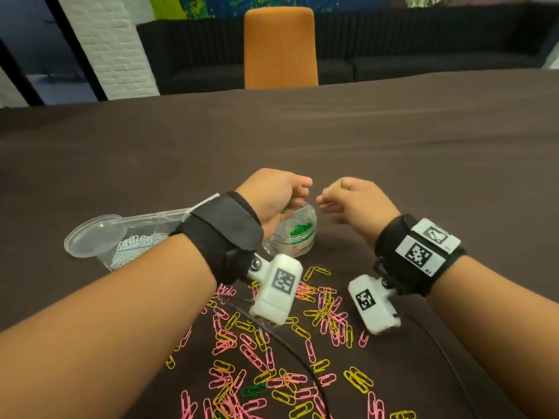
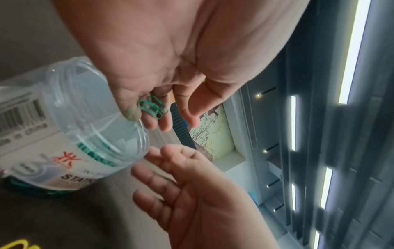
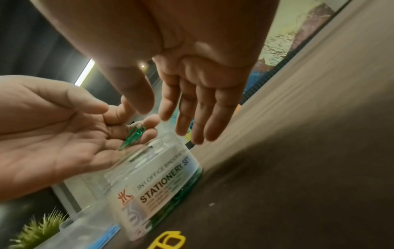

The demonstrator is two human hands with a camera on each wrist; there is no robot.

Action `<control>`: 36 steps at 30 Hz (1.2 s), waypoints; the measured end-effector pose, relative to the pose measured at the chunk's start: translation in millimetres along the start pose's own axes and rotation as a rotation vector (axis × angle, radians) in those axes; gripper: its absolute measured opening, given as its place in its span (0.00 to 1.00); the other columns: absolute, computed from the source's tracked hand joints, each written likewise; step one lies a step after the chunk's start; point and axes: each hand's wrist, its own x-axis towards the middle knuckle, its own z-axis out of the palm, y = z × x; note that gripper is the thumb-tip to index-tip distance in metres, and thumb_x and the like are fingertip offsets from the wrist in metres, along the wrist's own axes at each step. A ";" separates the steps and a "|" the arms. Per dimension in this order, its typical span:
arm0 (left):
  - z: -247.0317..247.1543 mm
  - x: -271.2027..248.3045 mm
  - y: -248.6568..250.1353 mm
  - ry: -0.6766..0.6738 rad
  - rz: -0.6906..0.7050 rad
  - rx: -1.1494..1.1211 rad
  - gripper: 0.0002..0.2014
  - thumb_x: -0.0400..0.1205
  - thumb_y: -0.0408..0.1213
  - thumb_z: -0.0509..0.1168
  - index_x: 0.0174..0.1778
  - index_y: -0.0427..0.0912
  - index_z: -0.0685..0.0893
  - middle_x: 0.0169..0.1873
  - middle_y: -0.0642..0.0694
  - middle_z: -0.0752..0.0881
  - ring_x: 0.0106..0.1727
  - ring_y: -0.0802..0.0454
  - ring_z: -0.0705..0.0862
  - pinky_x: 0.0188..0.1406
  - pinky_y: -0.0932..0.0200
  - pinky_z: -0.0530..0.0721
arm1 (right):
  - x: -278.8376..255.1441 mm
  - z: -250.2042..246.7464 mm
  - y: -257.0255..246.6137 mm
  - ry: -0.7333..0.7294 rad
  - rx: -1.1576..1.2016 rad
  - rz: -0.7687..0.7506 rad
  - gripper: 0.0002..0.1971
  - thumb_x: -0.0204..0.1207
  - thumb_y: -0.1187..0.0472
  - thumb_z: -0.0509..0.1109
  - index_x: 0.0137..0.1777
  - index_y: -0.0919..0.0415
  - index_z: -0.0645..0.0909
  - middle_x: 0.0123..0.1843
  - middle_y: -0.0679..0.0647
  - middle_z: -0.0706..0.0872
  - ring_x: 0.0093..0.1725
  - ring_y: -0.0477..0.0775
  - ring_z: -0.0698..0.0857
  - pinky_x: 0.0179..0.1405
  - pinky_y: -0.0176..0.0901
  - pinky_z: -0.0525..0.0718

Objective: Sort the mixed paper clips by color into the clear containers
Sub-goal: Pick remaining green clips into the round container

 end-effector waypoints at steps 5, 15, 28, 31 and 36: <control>2.4 -6.6 3.2 -0.042 0.021 0.173 0.13 0.83 0.26 0.58 0.44 0.40 0.88 0.55 0.38 0.86 0.57 0.48 0.83 0.64 0.54 0.80 | -17.7 -21.6 13.2 -0.232 -0.288 -0.041 0.04 0.77 0.62 0.73 0.50 0.54 0.84 0.50 0.54 0.89 0.48 0.54 0.86 0.57 0.55 0.84; -43.0 -55.2 11.2 -0.057 0.266 0.706 0.06 0.82 0.28 0.66 0.48 0.43 0.86 0.42 0.46 0.88 0.38 0.60 0.86 0.44 0.62 0.85 | -78.4 -29.4 -12.2 -0.491 -0.886 -0.115 0.06 0.77 0.50 0.74 0.52 0.45 0.82 0.48 0.42 0.86 0.48 0.43 0.85 0.53 0.43 0.84; -91.0 -148.5 -63.7 -0.457 0.098 1.406 0.11 0.74 0.55 0.75 0.48 0.57 0.87 0.35 0.59 0.87 0.36 0.66 0.84 0.40 0.61 0.84 | -113.4 69.1 -31.3 -0.847 -1.098 -0.402 0.07 0.73 0.47 0.76 0.45 0.48 0.86 0.38 0.43 0.85 0.39 0.43 0.83 0.39 0.40 0.83; -74.8 -155.6 -73.8 -0.477 0.197 1.513 0.15 0.74 0.62 0.71 0.49 0.57 0.86 0.37 0.58 0.85 0.39 0.62 0.83 0.41 0.57 0.83 | -119.9 76.5 -28.8 -0.848 -1.154 -0.475 0.05 0.75 0.50 0.74 0.47 0.48 0.85 0.38 0.44 0.85 0.40 0.47 0.83 0.36 0.39 0.79; -70.8 -158.7 -82.9 -0.453 0.387 1.555 0.09 0.80 0.53 0.68 0.47 0.53 0.85 0.41 0.55 0.82 0.44 0.57 0.80 0.41 0.58 0.79 | -109.2 67.2 -21.0 -0.748 -1.147 -0.413 0.03 0.76 0.52 0.71 0.46 0.49 0.83 0.38 0.43 0.82 0.41 0.47 0.81 0.39 0.40 0.78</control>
